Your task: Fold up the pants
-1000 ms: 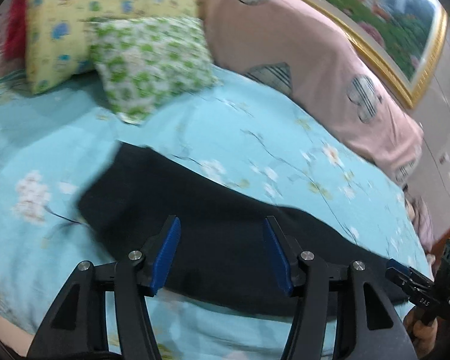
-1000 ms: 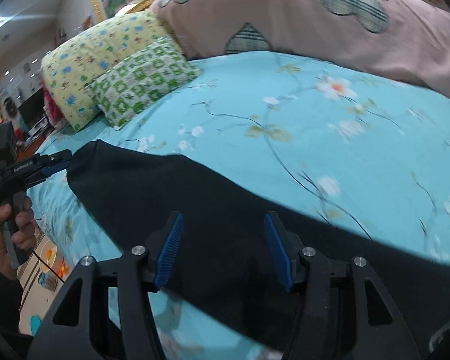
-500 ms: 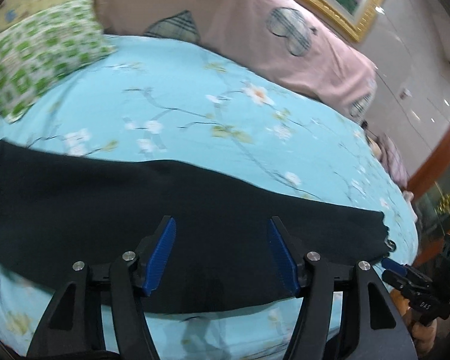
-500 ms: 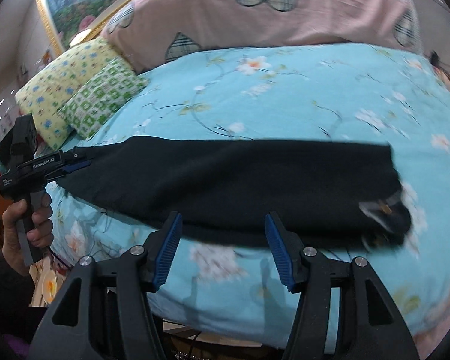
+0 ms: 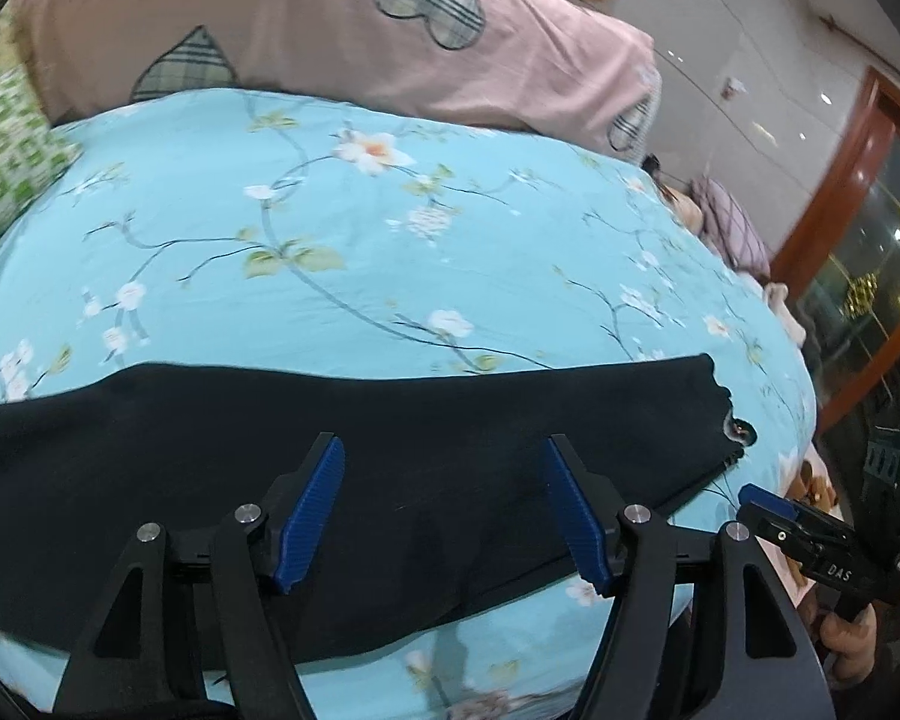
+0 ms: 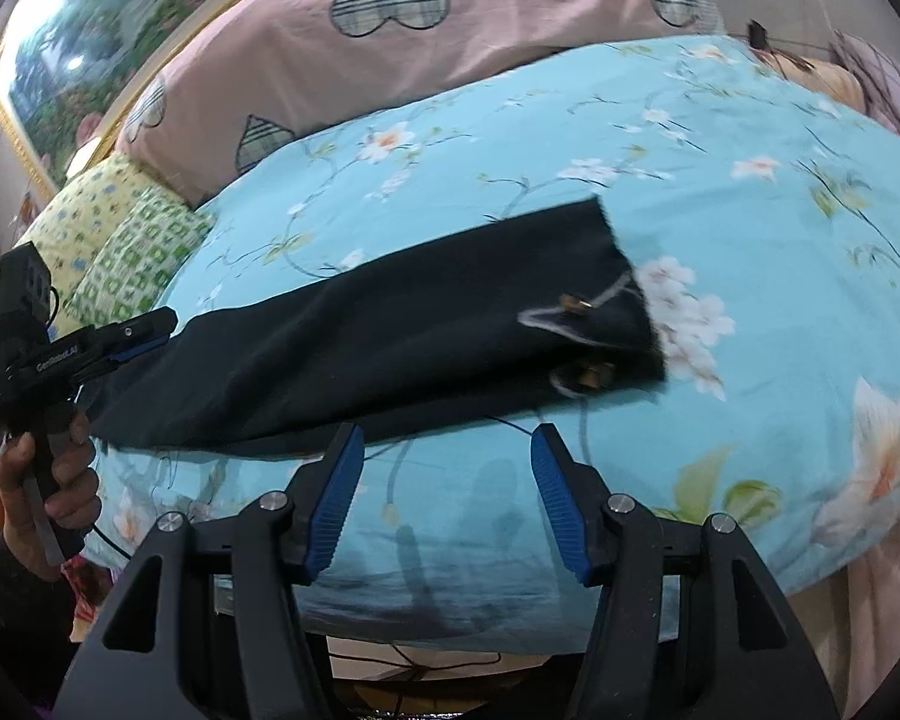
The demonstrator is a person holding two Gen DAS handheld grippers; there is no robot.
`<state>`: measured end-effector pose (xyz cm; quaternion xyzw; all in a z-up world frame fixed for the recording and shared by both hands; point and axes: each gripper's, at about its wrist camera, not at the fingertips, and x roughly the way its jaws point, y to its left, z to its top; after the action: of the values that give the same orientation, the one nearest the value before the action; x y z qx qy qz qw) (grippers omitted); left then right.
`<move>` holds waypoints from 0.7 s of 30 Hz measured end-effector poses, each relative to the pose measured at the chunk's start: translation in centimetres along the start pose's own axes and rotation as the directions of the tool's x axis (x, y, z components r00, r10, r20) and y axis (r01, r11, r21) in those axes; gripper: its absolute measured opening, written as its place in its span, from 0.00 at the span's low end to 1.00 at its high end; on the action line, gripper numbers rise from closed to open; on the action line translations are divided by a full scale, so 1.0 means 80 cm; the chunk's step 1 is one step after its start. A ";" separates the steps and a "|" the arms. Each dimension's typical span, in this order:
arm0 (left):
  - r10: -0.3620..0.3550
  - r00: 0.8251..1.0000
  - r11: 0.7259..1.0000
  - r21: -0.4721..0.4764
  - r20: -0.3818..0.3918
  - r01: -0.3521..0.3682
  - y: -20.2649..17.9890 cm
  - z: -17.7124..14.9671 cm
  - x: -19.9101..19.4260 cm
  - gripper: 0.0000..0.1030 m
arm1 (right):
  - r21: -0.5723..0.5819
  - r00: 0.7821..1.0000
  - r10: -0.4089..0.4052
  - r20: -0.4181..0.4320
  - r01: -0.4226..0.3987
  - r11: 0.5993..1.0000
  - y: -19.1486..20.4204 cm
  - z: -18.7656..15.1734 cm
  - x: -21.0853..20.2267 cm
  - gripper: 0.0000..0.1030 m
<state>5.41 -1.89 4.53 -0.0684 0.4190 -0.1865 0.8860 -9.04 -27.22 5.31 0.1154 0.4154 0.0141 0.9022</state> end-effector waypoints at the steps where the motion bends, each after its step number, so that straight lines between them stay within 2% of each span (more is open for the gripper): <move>1: -0.006 1.000 1.000 0.013 -0.007 0.006 -0.006 0.003 0.004 0.69 | 0.018 1.000 -0.002 0.002 0.002 1.000 -0.005 0.000 0.000 0.57; 6: -0.012 1.000 0.997 0.076 -0.028 0.015 -0.032 0.017 0.019 0.70 | 0.140 1.000 -0.023 0.005 0.022 0.990 -0.031 0.001 0.005 0.57; 9: -0.018 0.999 0.994 0.110 -0.041 0.022 -0.048 0.028 0.029 0.71 | 0.265 1.000 0.015 0.023 -0.021 0.964 -0.050 0.006 0.010 0.57; 13: -0.021 0.997 0.986 0.161 -0.077 0.033 -0.070 0.039 0.051 0.72 | 0.422 0.995 0.075 0.070 -0.097 0.901 -0.071 0.018 0.021 0.57; 17: -0.040 0.990 0.977 0.203 -0.133 0.066 -0.093 0.049 0.075 0.73 | 0.459 0.991 0.096 0.098 -0.131 0.879 -0.072 0.024 0.036 0.57; 18: -0.044 0.989 0.973 0.218 -0.143 0.075 -0.100 0.052 0.081 0.73 | 0.452 0.989 0.098 0.110 -0.138 0.881 -0.073 0.025 0.037 0.54; 20: -0.054 0.985 0.965 0.244 -0.161 0.093 -0.114 0.055 0.091 0.73 | 0.436 0.987 0.099 0.123 -0.143 0.888 -0.076 0.023 0.036 0.28; 21: -0.063 0.982 0.960 0.260 -0.175 0.108 -0.122 0.058 0.098 0.73 | 0.436 0.986 0.108 0.126 -0.153 0.887 -0.082 0.021 0.036 0.22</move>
<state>10.85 -14.11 4.59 0.0498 0.4586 -0.2847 0.8403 -6.35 -33.60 2.78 0.3464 0.3541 -0.0259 0.8683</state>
